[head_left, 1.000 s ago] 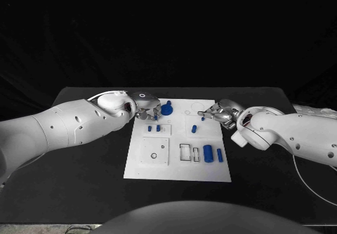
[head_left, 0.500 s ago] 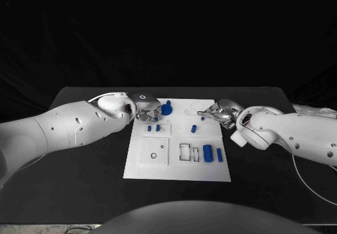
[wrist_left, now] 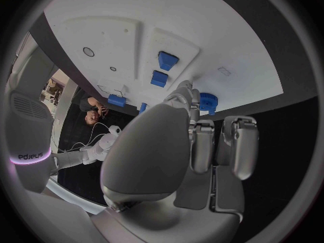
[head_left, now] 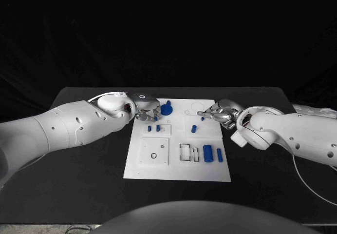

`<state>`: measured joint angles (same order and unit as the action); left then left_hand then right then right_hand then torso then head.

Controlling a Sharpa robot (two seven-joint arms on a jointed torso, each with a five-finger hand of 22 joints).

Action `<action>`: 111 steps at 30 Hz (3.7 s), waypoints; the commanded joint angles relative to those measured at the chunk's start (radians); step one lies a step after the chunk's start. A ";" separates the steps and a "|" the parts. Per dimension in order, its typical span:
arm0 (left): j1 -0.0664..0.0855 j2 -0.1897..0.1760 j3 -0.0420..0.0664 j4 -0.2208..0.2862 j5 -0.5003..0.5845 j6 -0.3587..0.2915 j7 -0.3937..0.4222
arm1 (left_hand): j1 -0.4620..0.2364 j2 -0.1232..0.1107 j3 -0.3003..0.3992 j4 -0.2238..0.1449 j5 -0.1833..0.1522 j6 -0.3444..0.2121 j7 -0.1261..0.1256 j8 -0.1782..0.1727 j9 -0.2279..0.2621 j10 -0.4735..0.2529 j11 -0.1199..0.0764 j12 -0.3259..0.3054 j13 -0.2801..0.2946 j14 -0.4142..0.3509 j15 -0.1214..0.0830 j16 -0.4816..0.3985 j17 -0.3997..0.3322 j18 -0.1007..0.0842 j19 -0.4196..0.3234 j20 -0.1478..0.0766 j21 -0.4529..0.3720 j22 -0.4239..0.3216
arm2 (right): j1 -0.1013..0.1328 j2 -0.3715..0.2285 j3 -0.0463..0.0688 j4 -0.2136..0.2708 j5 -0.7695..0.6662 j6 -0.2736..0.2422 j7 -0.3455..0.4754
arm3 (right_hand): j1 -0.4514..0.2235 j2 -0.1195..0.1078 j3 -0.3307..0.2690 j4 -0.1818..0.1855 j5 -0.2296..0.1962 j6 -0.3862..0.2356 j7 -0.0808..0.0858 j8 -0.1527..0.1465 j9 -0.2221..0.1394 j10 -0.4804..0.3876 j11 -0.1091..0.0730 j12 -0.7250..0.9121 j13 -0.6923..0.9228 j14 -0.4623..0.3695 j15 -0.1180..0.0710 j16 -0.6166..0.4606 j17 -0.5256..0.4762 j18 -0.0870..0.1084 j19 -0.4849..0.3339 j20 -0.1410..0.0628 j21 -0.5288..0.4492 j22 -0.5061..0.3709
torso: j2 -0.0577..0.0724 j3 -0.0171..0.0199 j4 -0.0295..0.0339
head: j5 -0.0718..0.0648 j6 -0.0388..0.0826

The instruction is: Assemble the parts on the task board

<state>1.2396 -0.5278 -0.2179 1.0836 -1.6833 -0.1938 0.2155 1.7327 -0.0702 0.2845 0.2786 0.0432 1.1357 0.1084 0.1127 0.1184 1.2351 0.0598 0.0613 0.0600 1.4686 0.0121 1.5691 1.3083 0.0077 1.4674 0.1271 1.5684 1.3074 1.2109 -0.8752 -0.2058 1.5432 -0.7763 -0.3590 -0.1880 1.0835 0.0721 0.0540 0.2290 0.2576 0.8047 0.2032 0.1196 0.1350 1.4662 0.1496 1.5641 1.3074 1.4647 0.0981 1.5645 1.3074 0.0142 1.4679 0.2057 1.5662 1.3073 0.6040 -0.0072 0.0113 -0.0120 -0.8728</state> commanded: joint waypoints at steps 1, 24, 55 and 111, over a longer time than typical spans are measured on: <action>0.000 0.003 0.001 0.000 -0.010 -0.010 0.011 | 0.006 0.000 0.004 0.000 0.006 -0.002 -0.002 0.004 0.001 -0.001 -0.005 -0.001 0.001 0.102 -0.001 0.002 0.262 -0.008 0.103 -0.005 0.002 0.263 | -0.001 0.000 0.000 0.001 -0.004 0.016 -0.003 | 0.000 0.008 -0.006 0.001 0.006 0.008 0.023 0.006 0.002 0.105 0.009 0.007 0.263 0.106 0.004 0.006 0.263 -0.014 0.103 0.006 0.005 0.263 | 0.000 -0.0006 -0.0001 | -0.001 0.000; -0.003 0.016 0.000 -0.017 -0.008 0.013 0.009 | 0.008 0.000 0.008 0.001 0.006 -0.005 -0.004 0.000 0.000 -0.010 -0.006 -0.002 0.001 0.102 -0.001 0.002 0.262 -0.008 0.103 -0.005 0.002 0.263 | -0.001 0.004 0.000 -0.001 -0.004 0.024 -0.006 | 0.000 0.008 -0.006 0.001 0.006 0.008 0.023 0.006 0.002 0.105 0.009 0.007 0.263 0.106 0.004 0.006 0.263 -0.014 0.103 0.006 0.005 0.263 | 0.001 -0.0002 0.0001 | 0.001 0.003; -0.003 0.027 0.000 -0.025 -0.018 0.034 0.001 | 0.011 -0.006 0.015 0.000 0.006 -0.013 -0.010 -0.008 -0.003 -0.025 -0.009 -0.002 0.001 0.102 -0.003 0.002 0.262 0.005 0.059 -0.007 -0.040 0.246 | -0.001 0.001 0.000 0.002 -0.004 0.026 -0.008 | 0.001 0.008 -0.007 0.001 0.005 0.008 0.023 0.006 0.002 0.105 0.009 0.007 0.263 0.106 0.004 0.006 0.263 -0.014 0.103 0.006 0.005 0.263 | 0.000 -0.0008 0.0009 | -0.001 0.001; -0.003 0.008 0.001 -0.025 0.020 -0.078 0.020 | -0.110 -0.103 -0.042 0.011 0.005 -0.146 -0.003 -0.049 -0.039 -0.194 0.012 -0.001 0.001 0.102 0.010 0.002 0.262 0.011 0.042 0.000 -0.065 0.238 | -0.001 -0.001 0.000 0.001 -0.004 0.031 -0.012 | 0.001 0.009 -0.008 0.001 0.005 0.008 0.023 0.007 0.002 0.105 0.008 0.007 0.263 0.106 0.004 0.006 0.263 -0.014 0.103 0.006 0.005 0.263 | 0.001 -0.0013 0.0008 | -0.001 0.003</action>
<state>1.2366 -0.5194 -0.2174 1.0545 -1.6848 -0.2226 0.2174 1.6328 -0.1711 0.2481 0.2887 0.0463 0.9962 0.1055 0.0653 0.0803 1.0458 0.0722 0.0601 0.0604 1.4649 0.0159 1.5691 1.3083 0.0076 1.4674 0.1271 1.5101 1.3074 1.2109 -0.8757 -0.2058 1.5430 -0.7762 -0.3421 -0.1987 1.0835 0.0721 0.0512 0.2318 0.2576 0.8083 0.2067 0.1196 0.1364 1.4662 0.1496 1.5641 1.3075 1.4647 0.0981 1.5645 1.3074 0.0143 1.4679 0.2057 1.5662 1.3081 0.6047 -0.0082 0.0122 -0.0124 -0.8687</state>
